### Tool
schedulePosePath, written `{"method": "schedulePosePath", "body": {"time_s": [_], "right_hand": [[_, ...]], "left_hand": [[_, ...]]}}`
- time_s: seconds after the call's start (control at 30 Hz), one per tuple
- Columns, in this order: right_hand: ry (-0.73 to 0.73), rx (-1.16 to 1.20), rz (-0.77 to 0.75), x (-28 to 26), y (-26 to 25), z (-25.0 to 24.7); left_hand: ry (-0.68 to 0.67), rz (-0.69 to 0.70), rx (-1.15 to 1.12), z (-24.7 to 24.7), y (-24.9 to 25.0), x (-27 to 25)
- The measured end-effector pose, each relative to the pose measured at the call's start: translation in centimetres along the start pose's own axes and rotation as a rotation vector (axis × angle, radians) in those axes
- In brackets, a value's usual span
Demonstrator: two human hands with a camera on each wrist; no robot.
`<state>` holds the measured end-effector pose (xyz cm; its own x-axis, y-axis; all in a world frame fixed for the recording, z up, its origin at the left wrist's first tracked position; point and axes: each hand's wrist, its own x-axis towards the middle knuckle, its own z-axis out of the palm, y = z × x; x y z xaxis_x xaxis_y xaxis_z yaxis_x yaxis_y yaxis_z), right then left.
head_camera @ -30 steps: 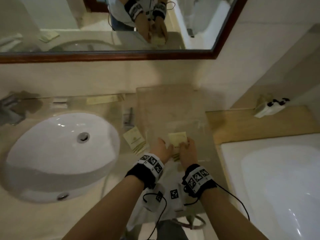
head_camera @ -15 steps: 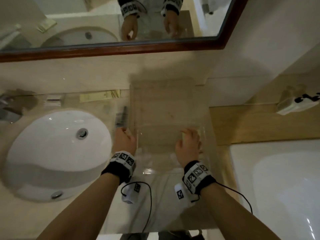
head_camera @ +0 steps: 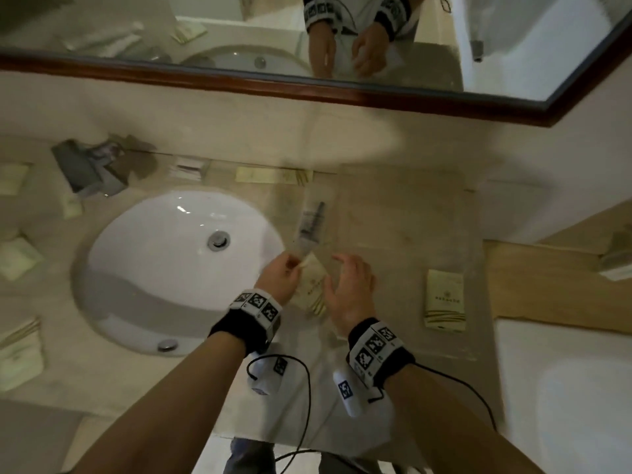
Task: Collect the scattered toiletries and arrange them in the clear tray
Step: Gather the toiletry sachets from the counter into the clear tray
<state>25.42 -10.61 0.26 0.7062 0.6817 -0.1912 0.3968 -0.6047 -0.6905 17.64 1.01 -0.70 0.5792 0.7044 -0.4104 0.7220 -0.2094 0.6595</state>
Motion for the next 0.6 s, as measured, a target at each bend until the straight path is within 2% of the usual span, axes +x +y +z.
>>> {"method": "schedulePosePath", "body": {"time_s": [0.13, 0.27, 0.37, 0.5, 0.6], "right_hand": [[-0.179, -0.017, 0.103, -0.4, -5.1, 4.8], [-0.412, 0.161, 0.138, -2.4, -10.9, 11.0], [-0.466, 0.212, 0.164, -4.0, -15.7, 16.5], [-0.516, 0.256, 0.208, -5.9, -20.9, 24.1], [-0.553, 0.276, 0.221, -7.2, -24.0, 28.9]], "left_hand": [[0.004, 0.058, -0.196, -5.0, -4.2, -1.8], [0.089, -0.028, -0.225, -11.6, -11.2, -3.8], [0.189, -0.201, -0.119, -16.8, -18.9, -5.8], [0.385, -0.537, 0.001, -23.1, -29.1, -9.3], [0.397, -0.762, 0.094, -25.5, -33.8, -11.3]]}}
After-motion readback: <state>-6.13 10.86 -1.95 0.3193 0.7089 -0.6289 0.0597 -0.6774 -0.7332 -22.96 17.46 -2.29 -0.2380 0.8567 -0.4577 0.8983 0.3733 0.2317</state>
